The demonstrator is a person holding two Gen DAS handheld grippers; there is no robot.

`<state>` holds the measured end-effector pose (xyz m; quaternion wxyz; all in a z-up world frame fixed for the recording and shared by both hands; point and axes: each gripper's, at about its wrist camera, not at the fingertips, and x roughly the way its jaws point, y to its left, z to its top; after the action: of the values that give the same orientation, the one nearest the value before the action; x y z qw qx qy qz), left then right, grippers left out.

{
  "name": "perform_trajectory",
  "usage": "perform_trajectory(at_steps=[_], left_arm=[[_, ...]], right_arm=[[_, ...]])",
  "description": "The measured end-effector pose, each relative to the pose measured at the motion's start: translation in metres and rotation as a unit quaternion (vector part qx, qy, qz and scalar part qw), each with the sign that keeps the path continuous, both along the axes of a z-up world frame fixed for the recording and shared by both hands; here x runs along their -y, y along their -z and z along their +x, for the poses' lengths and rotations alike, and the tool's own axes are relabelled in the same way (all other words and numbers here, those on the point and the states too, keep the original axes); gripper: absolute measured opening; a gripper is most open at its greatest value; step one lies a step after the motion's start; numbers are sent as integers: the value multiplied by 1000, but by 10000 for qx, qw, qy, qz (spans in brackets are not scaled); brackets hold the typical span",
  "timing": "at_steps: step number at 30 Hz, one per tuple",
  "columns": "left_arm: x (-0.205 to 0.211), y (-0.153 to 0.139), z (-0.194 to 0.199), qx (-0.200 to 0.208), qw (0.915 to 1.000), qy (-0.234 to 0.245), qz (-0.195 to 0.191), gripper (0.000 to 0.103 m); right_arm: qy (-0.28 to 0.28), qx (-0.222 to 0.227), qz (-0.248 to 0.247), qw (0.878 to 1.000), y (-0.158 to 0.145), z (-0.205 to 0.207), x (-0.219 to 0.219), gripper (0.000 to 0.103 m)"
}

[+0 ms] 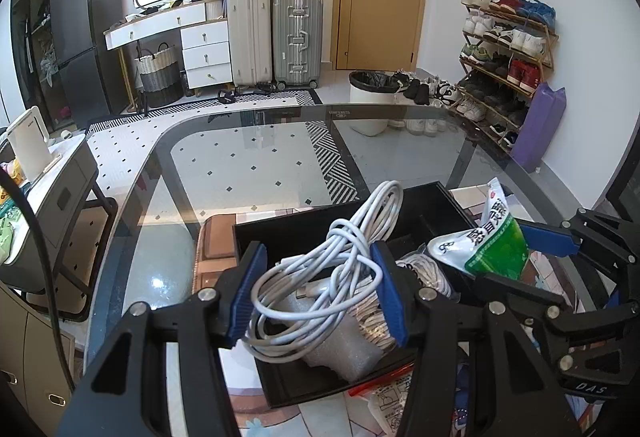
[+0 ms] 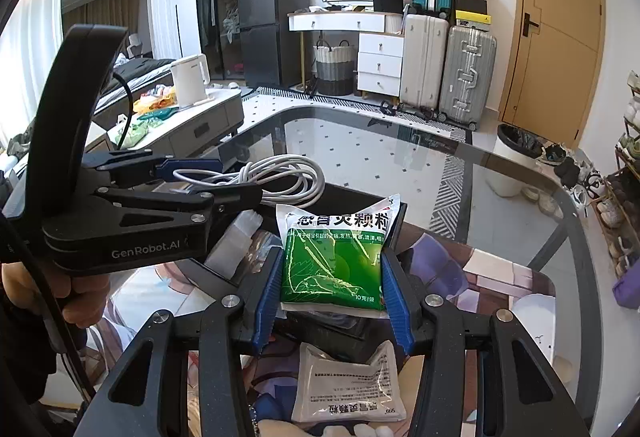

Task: Organize soft objects
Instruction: 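Open the left tool dropping the cable while the right tool releases the packet into the box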

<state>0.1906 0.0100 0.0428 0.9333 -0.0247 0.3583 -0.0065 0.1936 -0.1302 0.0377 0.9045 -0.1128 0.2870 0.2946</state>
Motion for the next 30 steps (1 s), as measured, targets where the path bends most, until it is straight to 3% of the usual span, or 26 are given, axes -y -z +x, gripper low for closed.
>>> perform_trajectory(at_steps=[30], left_arm=[[-1,16,10,-165,9998,52,71,51]], right_arm=[[-218,13,-371,9991,16,23,-23,47]])
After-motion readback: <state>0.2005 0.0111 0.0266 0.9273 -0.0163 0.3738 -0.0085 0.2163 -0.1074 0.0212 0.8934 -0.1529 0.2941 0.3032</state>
